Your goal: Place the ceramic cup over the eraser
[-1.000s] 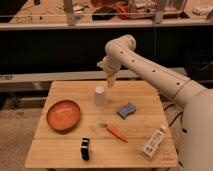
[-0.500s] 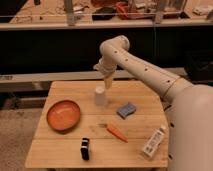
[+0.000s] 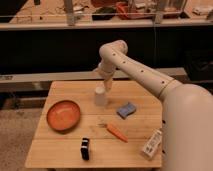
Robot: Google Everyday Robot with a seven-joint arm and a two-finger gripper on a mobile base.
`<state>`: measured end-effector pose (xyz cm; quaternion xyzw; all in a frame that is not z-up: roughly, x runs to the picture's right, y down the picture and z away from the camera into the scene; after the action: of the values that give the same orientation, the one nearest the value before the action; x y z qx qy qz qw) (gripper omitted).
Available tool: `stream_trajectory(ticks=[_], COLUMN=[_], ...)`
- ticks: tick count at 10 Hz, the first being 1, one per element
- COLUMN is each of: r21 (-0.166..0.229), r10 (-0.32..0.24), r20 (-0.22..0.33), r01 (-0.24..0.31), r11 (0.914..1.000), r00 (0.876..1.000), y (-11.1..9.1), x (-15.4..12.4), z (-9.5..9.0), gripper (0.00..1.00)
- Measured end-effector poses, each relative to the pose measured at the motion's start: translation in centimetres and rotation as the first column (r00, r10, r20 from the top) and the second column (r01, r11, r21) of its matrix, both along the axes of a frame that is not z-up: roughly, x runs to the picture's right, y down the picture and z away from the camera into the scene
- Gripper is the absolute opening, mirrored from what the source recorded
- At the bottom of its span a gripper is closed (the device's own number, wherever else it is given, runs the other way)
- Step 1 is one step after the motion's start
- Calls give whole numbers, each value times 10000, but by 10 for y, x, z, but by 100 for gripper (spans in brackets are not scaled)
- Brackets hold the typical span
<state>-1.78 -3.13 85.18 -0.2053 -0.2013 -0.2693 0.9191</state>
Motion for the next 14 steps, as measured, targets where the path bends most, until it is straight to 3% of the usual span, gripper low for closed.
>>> stream_trajectory(ticks=[3,14], r21=[-318,-856], r10=[-434,-1374], r20=[200,777], r01=[440,1439], r11=[9985,9859], r00=[9989,9875], y=[14,40], x=[2,-3], z=[23,62], gripper=[80,80])
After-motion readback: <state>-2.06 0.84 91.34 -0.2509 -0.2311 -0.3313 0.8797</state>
